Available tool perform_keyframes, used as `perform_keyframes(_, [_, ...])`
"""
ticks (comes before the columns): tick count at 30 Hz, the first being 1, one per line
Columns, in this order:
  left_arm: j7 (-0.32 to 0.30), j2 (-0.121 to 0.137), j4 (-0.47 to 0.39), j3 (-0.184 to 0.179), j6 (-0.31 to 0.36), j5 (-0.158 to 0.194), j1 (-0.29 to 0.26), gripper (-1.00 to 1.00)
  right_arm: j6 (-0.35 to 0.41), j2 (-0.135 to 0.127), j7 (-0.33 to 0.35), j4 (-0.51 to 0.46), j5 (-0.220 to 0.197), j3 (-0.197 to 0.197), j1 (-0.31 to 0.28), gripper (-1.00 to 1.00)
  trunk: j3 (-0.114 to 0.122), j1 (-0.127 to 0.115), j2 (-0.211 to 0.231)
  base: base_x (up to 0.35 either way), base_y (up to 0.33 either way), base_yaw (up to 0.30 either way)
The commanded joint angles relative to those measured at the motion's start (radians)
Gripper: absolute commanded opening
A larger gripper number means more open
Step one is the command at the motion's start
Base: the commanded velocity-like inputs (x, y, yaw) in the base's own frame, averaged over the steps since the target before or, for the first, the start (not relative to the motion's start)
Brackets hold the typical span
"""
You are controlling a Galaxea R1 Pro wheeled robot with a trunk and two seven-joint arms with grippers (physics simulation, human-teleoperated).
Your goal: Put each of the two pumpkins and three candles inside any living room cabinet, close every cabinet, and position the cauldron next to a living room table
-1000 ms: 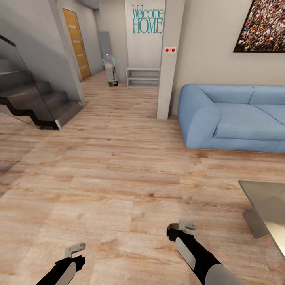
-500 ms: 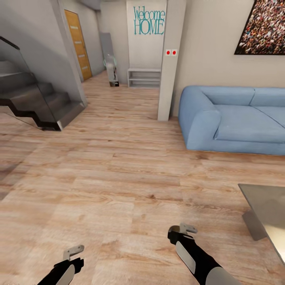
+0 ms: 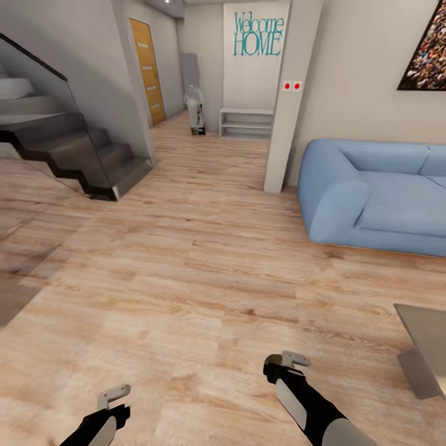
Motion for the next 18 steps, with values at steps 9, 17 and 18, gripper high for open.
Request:
perform_keyframes(9, [0.009,0.001,-0.004,-0.008,0.003,0.008,-0.001,1.00,-0.016,0.000,-0.005,0.011,-0.007,0.007,-0.001,-1.00,0.012,-0.016,0.028,0.000,0.000,0.140])
perform_keyframes(17, [0.009,0.002,-0.009,-0.008,0.003,0.008,-0.001,1.00,-0.019,0.000,-0.005,0.011,-0.006,0.007,-0.001,-1.00,0.012,-0.016,0.028,0.000,0.000,0.004])
perform_keyframes(18, [0.009,0.002,-0.009,-0.008,0.003,0.008,-0.001,1.00,-0.019,0.000,-0.005,0.011,-0.006,0.007,-0.001,-1.00,0.012,-0.016,0.028,0.000,0.000,0.006])
